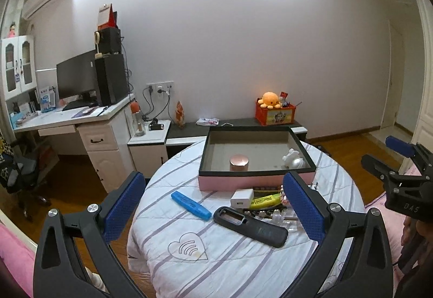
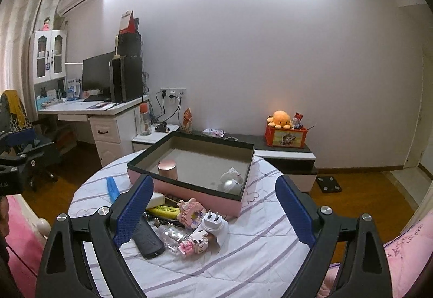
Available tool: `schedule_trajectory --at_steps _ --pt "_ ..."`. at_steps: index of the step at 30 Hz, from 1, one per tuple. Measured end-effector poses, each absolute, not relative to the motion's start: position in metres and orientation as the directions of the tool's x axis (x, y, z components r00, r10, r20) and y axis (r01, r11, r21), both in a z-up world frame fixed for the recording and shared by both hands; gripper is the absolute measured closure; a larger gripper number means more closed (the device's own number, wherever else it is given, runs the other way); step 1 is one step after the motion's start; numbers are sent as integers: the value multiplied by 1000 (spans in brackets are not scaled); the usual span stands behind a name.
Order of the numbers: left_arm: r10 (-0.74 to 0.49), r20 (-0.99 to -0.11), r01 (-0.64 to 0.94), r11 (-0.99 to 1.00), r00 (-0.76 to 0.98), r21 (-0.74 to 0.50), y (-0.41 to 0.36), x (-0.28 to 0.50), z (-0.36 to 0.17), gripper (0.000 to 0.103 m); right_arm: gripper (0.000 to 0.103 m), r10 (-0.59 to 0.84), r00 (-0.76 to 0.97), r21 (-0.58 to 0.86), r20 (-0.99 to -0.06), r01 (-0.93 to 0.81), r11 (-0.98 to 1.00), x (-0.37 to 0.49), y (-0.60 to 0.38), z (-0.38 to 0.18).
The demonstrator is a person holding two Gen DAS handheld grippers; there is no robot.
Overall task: Organize rigid objects
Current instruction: 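Open both grippers and withdraw them from the box, then grasp the white plug adapter with the right gripper while the left grasps the white charger cube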
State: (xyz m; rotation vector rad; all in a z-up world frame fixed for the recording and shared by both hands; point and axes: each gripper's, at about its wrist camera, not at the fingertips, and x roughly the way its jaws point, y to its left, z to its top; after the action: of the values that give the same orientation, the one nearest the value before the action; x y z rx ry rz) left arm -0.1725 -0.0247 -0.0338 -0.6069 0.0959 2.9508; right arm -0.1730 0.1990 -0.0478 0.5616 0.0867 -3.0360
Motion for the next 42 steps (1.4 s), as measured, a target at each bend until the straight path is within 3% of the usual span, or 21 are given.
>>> schedule_trajectory --at_steps 14,31,42 --pt "70 -426 -98 -994 -902 45 -39 -166 -43 0 10 -28 -927 -52 -373 52 -997 -163 203 -52" --pt "32 -590 -96 -992 -807 78 -38 -220 -106 0 10 -16 -806 -25 -592 39 -999 -229 208 -138" --pt "36 -659 -135 -986 -751 100 -27 -256 -135 0 11 -82 -751 89 -655 31 -996 -287 222 -170"
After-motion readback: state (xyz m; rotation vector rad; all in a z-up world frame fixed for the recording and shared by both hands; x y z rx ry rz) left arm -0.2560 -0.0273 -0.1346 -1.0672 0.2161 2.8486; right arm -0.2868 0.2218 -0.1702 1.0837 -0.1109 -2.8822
